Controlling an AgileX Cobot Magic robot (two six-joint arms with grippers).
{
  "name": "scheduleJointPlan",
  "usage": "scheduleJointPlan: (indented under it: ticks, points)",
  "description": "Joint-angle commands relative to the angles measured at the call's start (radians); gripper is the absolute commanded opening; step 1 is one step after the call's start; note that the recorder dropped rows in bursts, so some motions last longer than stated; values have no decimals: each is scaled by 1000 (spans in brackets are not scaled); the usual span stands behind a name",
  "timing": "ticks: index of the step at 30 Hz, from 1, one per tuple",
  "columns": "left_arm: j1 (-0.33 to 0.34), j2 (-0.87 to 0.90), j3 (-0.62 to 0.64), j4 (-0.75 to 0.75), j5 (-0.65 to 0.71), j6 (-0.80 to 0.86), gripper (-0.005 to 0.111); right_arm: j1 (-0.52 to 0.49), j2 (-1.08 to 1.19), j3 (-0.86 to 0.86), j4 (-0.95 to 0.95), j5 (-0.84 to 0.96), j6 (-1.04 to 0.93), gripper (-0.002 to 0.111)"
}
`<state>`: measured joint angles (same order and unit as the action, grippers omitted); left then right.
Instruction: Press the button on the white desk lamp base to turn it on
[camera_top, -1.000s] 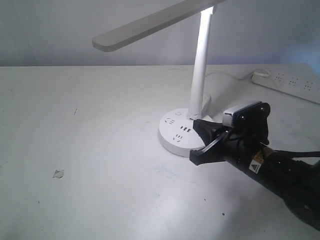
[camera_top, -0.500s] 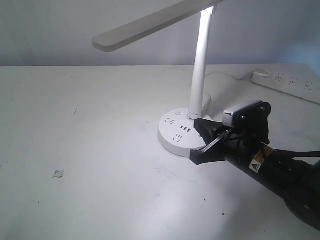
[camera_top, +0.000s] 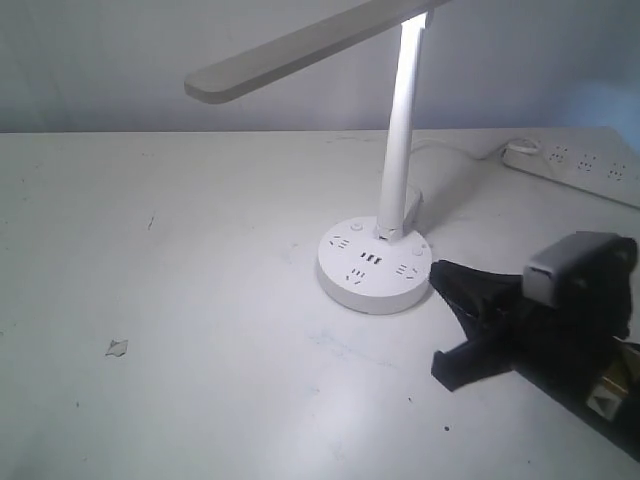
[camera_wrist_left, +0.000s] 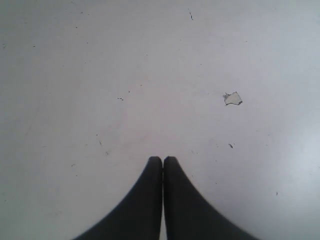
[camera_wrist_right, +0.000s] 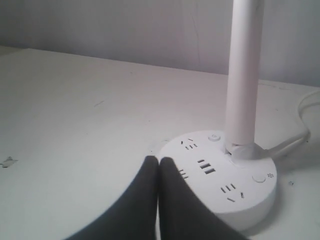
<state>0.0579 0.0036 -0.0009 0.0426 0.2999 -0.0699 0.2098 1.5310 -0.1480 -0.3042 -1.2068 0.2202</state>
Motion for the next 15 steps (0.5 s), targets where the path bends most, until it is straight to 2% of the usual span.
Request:
scheduleJointPlan:
  ticks: [1,3,6,15]
  points:
    - [0,-4,1,-7,4,-1,0,-1,-194,148,20,-14,-7,0]
    - [0,-4,1,-7,4,-1,0,-1,-274,148,31,-14,6,0]
    - [0,-4,1,-7,4,-1,0,-1,-407,148,-34,100,127,0]
    - [0,-4,1,-7,4,-1,0,-1,-770,148,-226,276,361,0]
